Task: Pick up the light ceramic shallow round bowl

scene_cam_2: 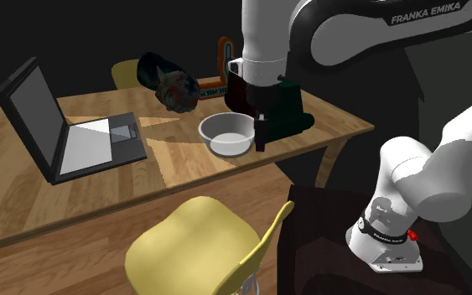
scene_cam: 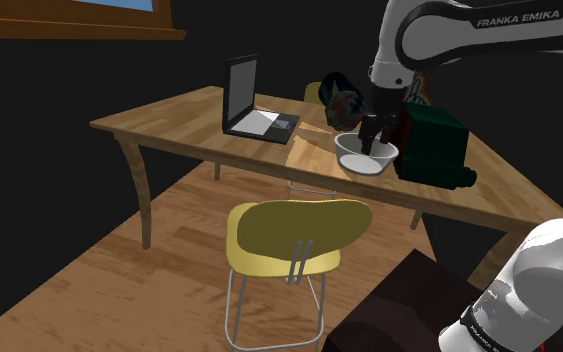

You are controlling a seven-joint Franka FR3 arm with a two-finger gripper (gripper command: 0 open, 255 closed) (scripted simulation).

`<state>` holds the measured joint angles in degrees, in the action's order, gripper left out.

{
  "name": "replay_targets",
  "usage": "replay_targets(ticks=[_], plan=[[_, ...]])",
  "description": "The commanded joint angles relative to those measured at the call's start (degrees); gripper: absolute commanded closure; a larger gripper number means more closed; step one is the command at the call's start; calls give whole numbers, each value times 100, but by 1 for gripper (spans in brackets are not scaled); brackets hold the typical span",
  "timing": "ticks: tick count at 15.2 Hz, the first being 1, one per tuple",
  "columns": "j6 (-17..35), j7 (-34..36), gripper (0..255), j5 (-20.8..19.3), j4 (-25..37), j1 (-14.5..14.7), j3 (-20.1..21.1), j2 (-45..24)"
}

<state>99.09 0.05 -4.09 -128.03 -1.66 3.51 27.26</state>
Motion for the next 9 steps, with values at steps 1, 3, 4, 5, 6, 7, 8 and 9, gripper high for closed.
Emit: replay_targets(ticks=[1, 3, 4, 5, 6, 7, 8, 9], plan=[[169, -25, 0, -259, 154, -71, 26, -350], [338, -23, 0, -519, 347, -140, 52, -744], [414, -16, 0, -652, 454, -173, 63, -942], [484, -6, 0, -788, 567, -205, 74, -1142], [547, 7, 0, -925, 687, -234, 81, -1342], [604, 22, 0, -1065, 814, -262, 88, -1543], [654, 38, 0, -1206, 948, -289, 94, -1745], [698, 56, 0, -1348, 1089, -314, 99, -1948]])
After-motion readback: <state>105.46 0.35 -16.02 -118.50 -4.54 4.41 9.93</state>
